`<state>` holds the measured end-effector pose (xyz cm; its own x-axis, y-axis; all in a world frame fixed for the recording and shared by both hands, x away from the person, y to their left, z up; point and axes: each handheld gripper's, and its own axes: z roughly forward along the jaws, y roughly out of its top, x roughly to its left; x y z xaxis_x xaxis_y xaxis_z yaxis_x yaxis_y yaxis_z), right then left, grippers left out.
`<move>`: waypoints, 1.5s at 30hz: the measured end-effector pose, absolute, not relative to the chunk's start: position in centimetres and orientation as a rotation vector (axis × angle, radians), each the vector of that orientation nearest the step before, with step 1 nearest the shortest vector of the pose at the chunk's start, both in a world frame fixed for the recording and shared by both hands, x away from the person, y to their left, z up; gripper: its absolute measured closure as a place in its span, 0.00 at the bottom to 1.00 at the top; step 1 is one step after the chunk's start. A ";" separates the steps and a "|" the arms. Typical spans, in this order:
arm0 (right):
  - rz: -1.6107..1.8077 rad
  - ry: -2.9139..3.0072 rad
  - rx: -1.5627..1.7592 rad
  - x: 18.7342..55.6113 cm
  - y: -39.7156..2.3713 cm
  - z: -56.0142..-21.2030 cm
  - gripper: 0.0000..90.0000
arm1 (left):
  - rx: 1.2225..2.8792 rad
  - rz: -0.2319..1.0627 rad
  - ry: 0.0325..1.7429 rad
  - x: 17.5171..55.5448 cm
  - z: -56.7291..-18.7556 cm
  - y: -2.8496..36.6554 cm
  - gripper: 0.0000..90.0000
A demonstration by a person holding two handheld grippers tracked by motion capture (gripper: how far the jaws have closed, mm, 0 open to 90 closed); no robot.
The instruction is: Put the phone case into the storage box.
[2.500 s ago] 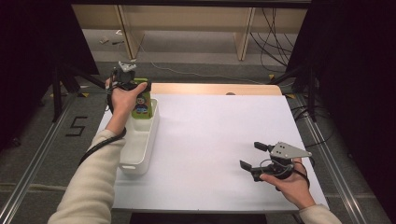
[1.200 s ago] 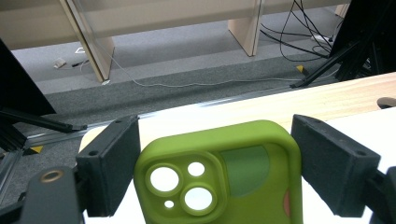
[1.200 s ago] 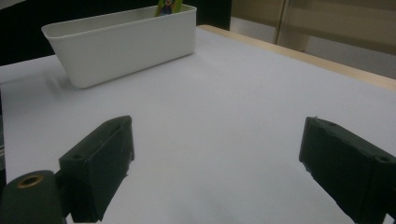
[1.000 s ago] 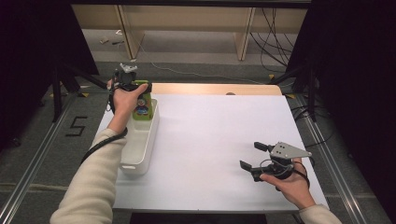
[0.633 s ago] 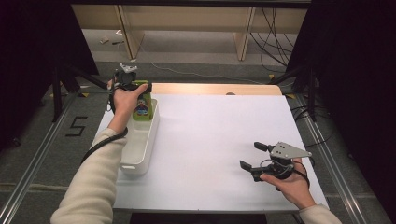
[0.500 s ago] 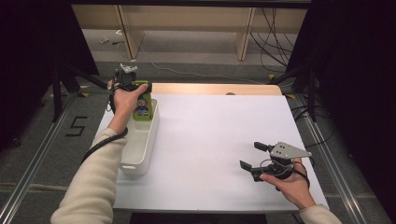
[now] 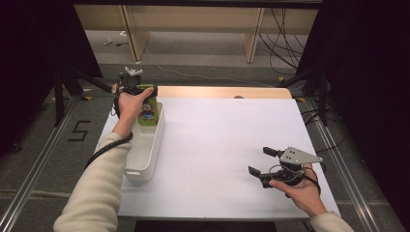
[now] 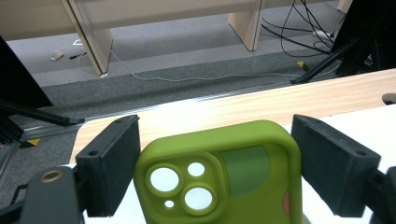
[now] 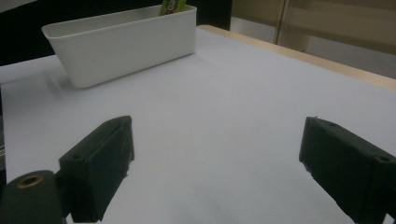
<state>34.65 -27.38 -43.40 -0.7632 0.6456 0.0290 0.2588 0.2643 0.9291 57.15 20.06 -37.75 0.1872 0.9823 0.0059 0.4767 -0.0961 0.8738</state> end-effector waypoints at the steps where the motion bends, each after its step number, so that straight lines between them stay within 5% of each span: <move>1: 1.500 2.184 0.824 34.7 -27.4 -43.4 0.13 | 1.692 0.826 1.396 57.2 -37.8 20.1 0.19; 45: 1.501 2.185 0.823 34.7 -27.4 -43.4 0.12 | 1.732 0.822 1.402 57.6 -38.5 19.7 0.19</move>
